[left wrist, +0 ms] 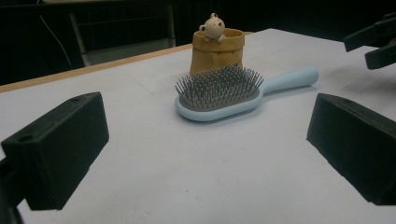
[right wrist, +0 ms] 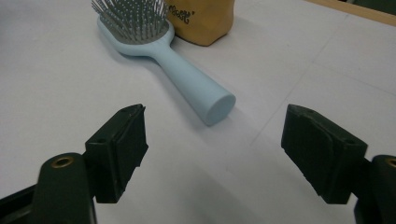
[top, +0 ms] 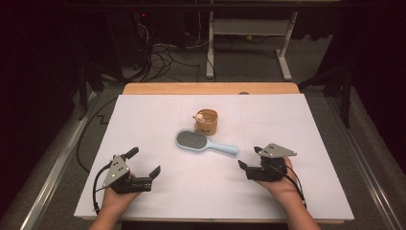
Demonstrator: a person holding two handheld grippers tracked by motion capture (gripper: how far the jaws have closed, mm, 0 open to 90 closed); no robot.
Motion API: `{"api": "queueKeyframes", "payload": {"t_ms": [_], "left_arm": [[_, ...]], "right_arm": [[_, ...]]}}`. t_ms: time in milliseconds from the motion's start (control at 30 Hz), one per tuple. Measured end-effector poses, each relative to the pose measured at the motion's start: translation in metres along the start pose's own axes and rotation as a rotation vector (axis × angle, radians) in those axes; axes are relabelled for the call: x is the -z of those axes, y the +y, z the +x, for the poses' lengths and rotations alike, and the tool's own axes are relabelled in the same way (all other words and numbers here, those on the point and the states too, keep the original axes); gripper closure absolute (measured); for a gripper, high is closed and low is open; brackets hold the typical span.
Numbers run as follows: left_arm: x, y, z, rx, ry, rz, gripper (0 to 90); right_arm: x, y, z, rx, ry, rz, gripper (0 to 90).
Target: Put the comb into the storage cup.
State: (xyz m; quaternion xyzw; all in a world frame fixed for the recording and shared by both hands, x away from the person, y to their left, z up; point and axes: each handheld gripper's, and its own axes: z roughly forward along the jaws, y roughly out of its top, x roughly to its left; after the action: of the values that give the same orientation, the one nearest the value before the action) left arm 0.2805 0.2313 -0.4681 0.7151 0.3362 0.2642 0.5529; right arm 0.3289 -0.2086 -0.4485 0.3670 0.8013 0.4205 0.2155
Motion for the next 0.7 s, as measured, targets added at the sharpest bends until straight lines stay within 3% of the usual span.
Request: {"api": "queueKeyframes", "payload": {"t_ms": [267,333,433,467,500,533,600,700], "left_arm": [[0.001,0.000,0.001,0.008,0.003,-0.005,0.0],[0.001,0.000,0.001,0.006,0.003,-0.003,0.0],[0.001,0.000,0.001,0.007,0.003,-0.003,0.0],[0.000,0.000,0.001,0.008,0.003,-0.004,0.0],[0.000,0.000,0.001,0.008,0.003,-0.003,0.0],[0.000,0.000,0.001,0.009,0.002,-0.004,0.0],[0.000,0.000,0.001,0.007,0.002,-0.006,0.0],[0.000,0.000,0.002,0.006,0.000,-0.007,0.0]], "right_arm": [[-0.024,0.020,0.000,-0.005,0.009,0.004,42.2],[-0.029,0.024,-0.001,0.000,-0.010,0.011,45.8],[-0.036,0.031,-0.004,0.008,-0.019,0.016,60.4],[-0.042,0.036,-0.007,-0.006,0.004,0.028,75.0],[-0.042,0.036,-0.007,-0.006,0.004,0.028,75.0],[-0.050,0.041,-0.009,-0.013,0.013,0.049,88.8],[-0.054,0.044,-0.009,-0.011,0.017,0.064,90.0],[-0.067,0.050,-0.007,0.025,-0.015,0.123,90.0]]}}
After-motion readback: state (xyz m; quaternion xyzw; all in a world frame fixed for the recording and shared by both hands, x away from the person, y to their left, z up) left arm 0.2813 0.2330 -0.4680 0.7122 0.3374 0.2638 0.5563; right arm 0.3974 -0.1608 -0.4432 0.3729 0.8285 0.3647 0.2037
